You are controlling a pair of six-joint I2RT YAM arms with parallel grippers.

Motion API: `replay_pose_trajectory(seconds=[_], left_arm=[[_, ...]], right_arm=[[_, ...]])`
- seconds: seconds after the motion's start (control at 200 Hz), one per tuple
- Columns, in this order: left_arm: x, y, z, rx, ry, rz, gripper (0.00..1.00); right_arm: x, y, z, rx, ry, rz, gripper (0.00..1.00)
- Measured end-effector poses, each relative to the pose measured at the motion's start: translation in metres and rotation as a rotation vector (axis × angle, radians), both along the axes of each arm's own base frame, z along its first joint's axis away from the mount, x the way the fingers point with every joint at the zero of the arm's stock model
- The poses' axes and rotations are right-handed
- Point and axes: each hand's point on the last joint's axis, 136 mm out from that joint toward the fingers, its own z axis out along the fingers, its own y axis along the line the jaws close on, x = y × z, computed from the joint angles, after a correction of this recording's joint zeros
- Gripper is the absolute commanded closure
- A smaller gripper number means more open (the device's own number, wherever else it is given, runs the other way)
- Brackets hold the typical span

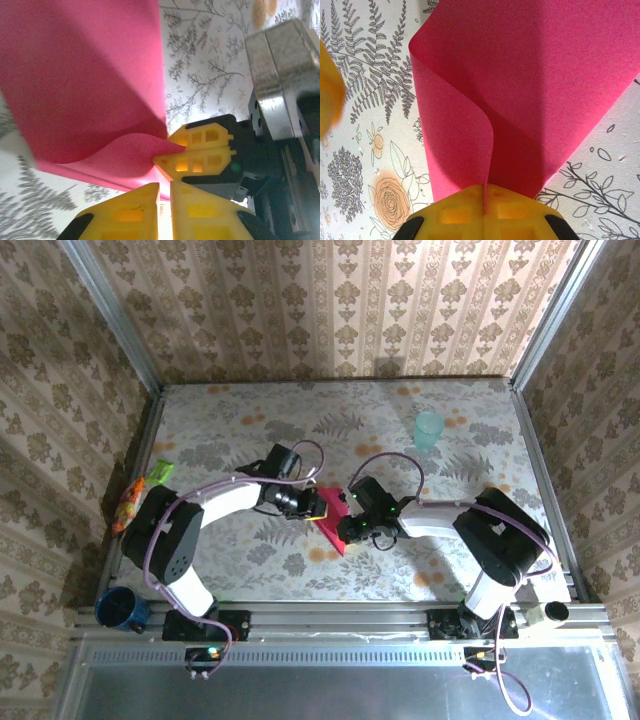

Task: Fold a paper plane with a square sheet of paper (fold left side to right side)

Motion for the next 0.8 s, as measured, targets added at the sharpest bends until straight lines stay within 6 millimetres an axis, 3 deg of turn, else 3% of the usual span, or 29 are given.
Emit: replay_pose_trajectory(seconds=[0.255,0.805], left_arm=[[0.001,-0.013,-0.012,-0.013,0.019,-0.002,0.89],[-0.011,0.000,-0.041,0.058,0.078,0.017,0.92]], right_arm=[[0.000,0.002,0.000,0.022,0.015,0.006,1.00],[0.001,0.002,-0.001,0.033,0.025,0.009,1.00]])
